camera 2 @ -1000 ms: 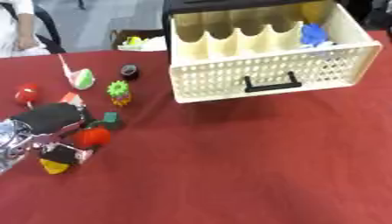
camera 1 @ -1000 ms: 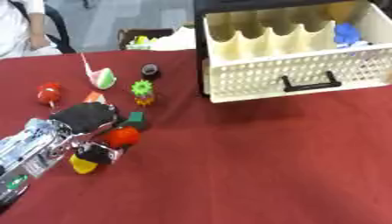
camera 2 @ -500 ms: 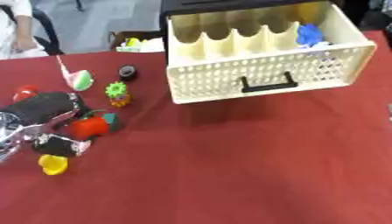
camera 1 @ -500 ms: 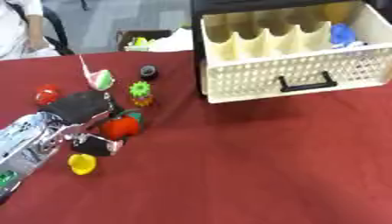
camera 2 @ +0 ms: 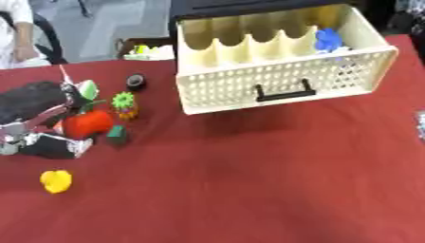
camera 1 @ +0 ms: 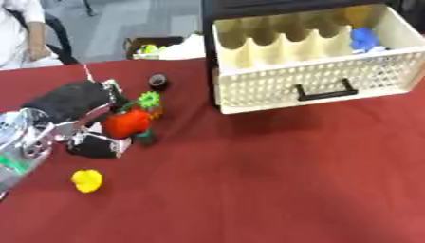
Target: Pick up objects from table and place into drawer.
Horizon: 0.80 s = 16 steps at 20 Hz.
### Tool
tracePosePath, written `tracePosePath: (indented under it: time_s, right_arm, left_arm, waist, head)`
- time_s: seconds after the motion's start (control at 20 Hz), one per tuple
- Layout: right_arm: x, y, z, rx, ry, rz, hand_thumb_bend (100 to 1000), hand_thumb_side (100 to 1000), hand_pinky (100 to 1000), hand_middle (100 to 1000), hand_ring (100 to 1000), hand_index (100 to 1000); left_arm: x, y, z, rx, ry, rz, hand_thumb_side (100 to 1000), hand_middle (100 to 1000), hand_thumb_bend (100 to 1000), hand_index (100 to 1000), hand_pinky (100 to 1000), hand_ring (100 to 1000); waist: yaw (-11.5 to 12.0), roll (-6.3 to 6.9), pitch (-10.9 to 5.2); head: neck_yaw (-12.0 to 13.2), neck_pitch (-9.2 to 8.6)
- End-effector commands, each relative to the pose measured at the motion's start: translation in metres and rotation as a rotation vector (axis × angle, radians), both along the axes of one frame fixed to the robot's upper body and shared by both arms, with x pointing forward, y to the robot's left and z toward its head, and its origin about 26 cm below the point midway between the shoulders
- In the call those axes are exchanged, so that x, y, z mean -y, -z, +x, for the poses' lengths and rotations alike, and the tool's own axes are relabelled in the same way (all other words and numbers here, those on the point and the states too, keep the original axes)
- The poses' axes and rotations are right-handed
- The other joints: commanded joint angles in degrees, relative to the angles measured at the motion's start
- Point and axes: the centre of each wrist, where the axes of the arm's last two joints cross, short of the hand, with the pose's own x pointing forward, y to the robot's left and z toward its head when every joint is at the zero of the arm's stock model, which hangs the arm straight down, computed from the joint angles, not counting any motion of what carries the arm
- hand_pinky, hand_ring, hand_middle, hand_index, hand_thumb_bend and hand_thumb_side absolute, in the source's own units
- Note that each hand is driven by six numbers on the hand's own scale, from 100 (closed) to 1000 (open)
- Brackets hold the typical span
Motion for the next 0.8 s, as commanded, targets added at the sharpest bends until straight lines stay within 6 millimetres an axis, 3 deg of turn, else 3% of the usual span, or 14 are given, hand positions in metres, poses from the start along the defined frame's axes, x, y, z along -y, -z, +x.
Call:
tracePosePath:
  time_s: [0.05,0.35,0.8]
  right_arm:
    - [0.003,-0.011,-0.003,0.026,0.005,-0.010,100,453,454,406,467,757]
    - [0.004,-0.014,-0.003,0.030,0.001,-0.005,100,449,454,407,468,756]
    - [0.003,-0.018,-0.003,0.039,-0.011,0.002,100,445,452,407,469,754]
  left_arm:
    - [-0.004,-0.030,-0.011,0.087,0.004,-0.018,290,268,100,456,100,228]
    - [0.007,-0.059,-0.013,0.157,0.033,-0.062,281,266,100,456,100,226]
    - [0.024,-0.088,0.019,0.204,0.040,-0.153,260,263,100,454,100,219]
  waist:
    - [0.0,-0.11,-1.40]
    - [0.0,0.31,-1.69]
    - [-0.8,0.87,-1.93]
  head:
    - [-0.4,-0.24]
    - [-0.6,-0.18]
    - [0.1,-0.64]
